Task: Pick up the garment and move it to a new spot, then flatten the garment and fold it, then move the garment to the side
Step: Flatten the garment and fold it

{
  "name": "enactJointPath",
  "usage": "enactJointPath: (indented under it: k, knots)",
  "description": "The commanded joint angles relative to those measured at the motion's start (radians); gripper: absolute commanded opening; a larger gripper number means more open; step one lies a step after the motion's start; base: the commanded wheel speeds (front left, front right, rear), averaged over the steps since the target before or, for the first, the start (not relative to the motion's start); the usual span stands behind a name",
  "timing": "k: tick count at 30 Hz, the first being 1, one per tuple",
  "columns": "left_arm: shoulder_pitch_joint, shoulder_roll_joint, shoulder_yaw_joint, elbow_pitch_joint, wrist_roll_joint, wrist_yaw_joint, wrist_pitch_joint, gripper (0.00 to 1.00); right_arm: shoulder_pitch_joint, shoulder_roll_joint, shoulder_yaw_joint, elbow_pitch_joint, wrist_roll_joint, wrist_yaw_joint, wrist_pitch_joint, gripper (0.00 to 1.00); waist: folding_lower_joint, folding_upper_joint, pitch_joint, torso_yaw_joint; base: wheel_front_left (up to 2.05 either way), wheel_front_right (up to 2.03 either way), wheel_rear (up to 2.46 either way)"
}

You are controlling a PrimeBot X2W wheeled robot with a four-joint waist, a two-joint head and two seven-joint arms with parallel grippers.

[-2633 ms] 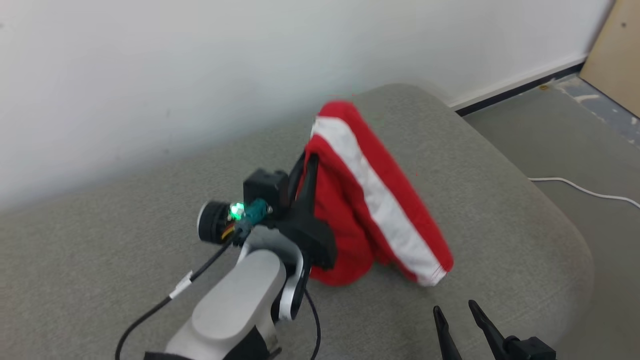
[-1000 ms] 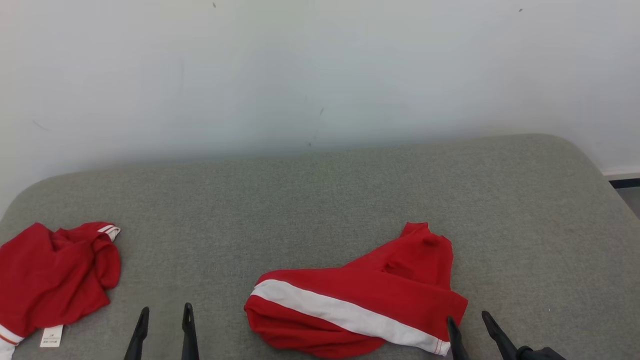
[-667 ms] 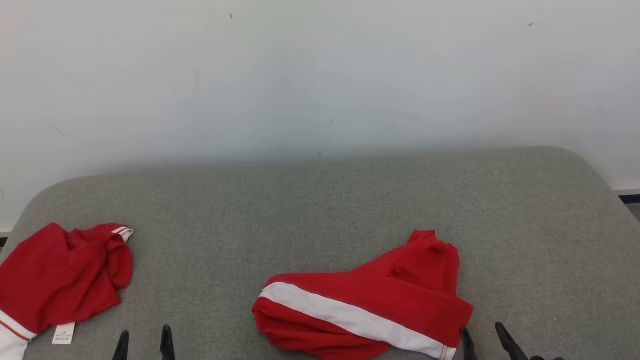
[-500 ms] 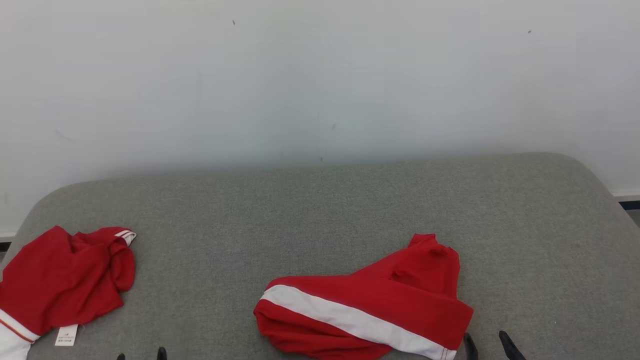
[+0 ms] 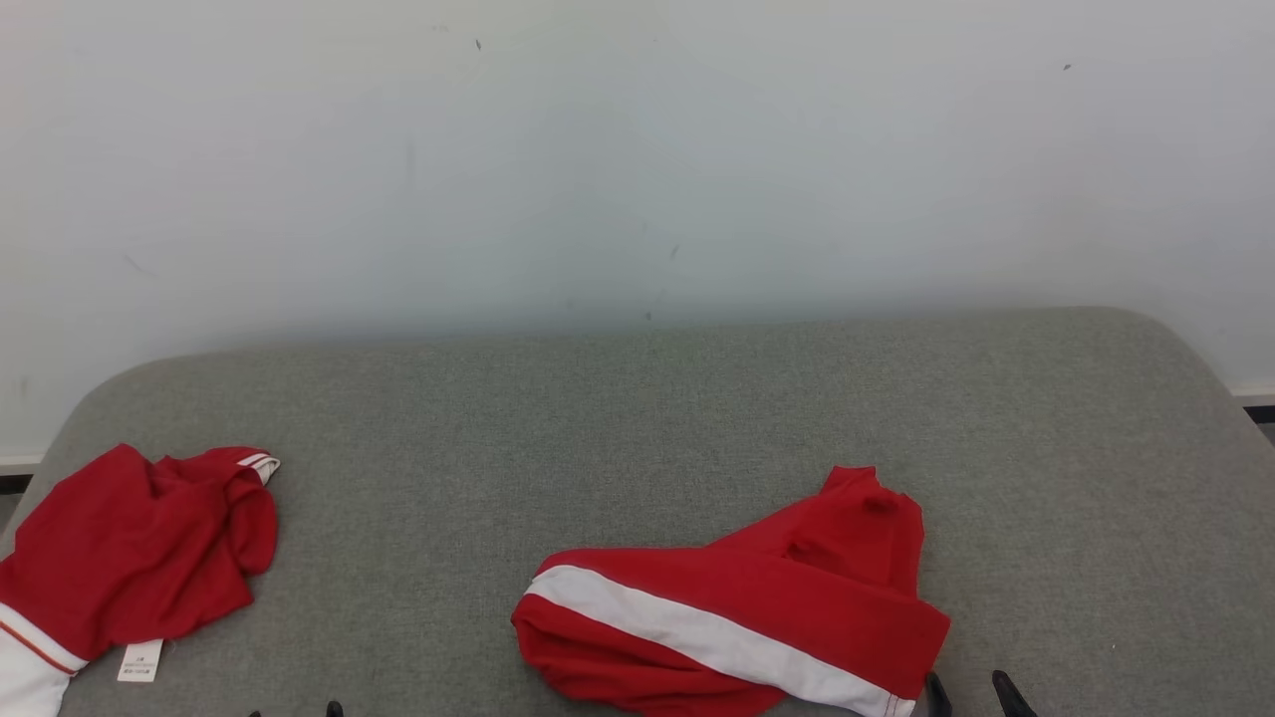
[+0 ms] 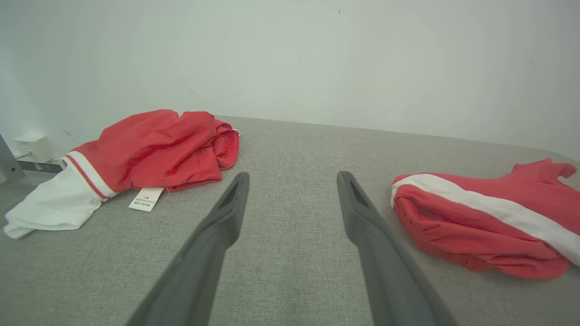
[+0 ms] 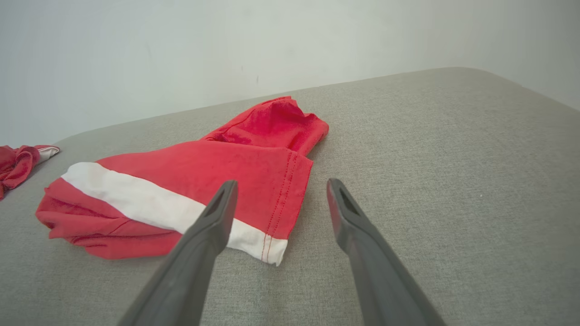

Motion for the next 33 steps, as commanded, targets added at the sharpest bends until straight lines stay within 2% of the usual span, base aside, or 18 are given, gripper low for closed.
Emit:
enactJointPath:
  k: [1,6,12,23,24,25,26,27,33]
  knots:
    - [-0.004,-0.002,-0.002,-0.001,-0.003,-0.006,-0.003,1.00,-0.016,0.003,0.004,0.000,0.011,-0.002,0.009,1.00,0.0000,0.0000,0.002,-0.001,0.00,0.00,0.00]
    - [-0.015,-0.002,-0.017,-0.012,-0.009,-0.004,-0.003,1.00,-0.071,-0.009,0.021,0.028,0.072,-0.002,0.121,1.00,0.0000,0.0000,0.013,0.001,0.00,0.00,0.00]
    - [-0.024,-0.002,-0.033,-0.019,-0.003,-0.004,-0.004,1.00,-0.142,-0.019,-0.025,0.085,0.105,-0.002,0.242,1.00,0.0000,0.0000,0.027,0.020,0.00,0.00,0.00]
    - [-0.024,-0.002,-0.036,-0.018,0.006,-0.005,-0.003,1.00,-0.221,-0.038,-0.035,0.184,0.137,-0.002,0.280,1.00,0.0000,0.0000,0.052,0.060,0.00,0.00,0.00]
    - [-0.025,-0.002,-0.035,-0.017,0.007,-0.005,-0.003,1.00,-0.226,-0.040,-0.031,0.191,0.141,-0.002,0.275,0.91,0.0000,0.0000,0.053,0.062,0.00,0.00,0.00]
    - [-0.025,-0.002,-0.034,-0.017,0.007,-0.005,-0.003,1.00,-0.232,-0.043,-0.025,0.195,0.138,-0.002,0.268,0.36,0.0000,0.0000,0.055,0.064,0.00,0.00,0.00]
    - [-0.025,-0.002,-0.034,-0.018,0.008,-0.005,-0.003,1.00,-0.238,-0.046,-0.021,0.199,0.136,-0.002,0.261,0.14,0.0000,0.0000,0.057,0.066,0.00,0.00,0.00]
    - [-0.025,-0.002,-0.033,-0.019,0.008,-0.006,-0.003,1.00,-0.242,-0.048,-0.018,0.203,0.135,-0.002,0.254,0.00,0.0000,0.0000,0.058,0.067,0.00,0.00,0.00]
    - [-0.020,-0.002,-0.036,-0.020,0.011,-0.006,-0.003,1.00,-0.289,-0.064,-0.083,0.226,0.080,-0.002,0.176,0.00,0.0000,0.0000,0.064,0.072,0.00,0.00,0.00]
